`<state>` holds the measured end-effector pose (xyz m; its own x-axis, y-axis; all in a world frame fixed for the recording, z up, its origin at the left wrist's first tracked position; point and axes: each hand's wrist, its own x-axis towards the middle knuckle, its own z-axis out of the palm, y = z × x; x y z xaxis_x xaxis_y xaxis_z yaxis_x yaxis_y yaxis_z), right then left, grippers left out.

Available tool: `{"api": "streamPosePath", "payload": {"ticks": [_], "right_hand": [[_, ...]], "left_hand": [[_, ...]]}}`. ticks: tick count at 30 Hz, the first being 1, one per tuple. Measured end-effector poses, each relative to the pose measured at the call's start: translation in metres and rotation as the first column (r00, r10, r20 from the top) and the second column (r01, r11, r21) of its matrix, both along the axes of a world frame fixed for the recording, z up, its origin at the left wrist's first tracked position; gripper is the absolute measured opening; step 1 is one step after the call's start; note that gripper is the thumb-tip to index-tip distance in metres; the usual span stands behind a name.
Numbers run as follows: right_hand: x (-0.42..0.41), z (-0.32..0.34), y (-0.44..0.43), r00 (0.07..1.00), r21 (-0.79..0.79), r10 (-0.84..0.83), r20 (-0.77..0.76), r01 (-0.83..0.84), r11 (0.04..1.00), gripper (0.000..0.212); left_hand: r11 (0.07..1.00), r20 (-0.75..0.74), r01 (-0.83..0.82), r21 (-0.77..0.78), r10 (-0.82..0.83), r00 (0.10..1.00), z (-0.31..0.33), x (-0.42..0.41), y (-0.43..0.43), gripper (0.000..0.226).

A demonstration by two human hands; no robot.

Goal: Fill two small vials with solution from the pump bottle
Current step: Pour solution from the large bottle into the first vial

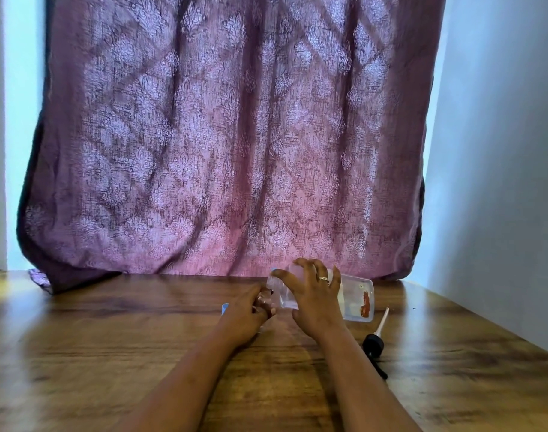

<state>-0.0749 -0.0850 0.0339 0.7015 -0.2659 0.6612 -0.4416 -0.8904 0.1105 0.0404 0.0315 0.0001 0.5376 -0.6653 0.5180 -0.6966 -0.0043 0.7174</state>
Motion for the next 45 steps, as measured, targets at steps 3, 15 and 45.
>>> {"api": "streamPosePath", "payload": {"ticks": [3,15,45], "right_hand": [[0.0004,0.0002,0.0003,1.0,0.008,0.007,0.004,-0.007,1.0,0.086],[0.0007,0.0009,0.0002,1.0,0.005,0.013,0.005,-0.013,1.0,0.086],[-0.001,-0.0019,-0.0057,0.999,0.107,0.028,-0.034,-0.024,0.994,0.086]], "left_hand": [[1.0,0.004,0.0,0.006,0.0,1.0,-0.001,0.001,-0.0006,0.026],[1.0,-0.01,0.008,0.011,-0.007,1.0,-0.0015,0.0015,-0.0014,0.024],[1.0,-0.019,-0.006,0.025,0.007,1.0,-0.0014,0.0042,-0.0031,0.024]]}}
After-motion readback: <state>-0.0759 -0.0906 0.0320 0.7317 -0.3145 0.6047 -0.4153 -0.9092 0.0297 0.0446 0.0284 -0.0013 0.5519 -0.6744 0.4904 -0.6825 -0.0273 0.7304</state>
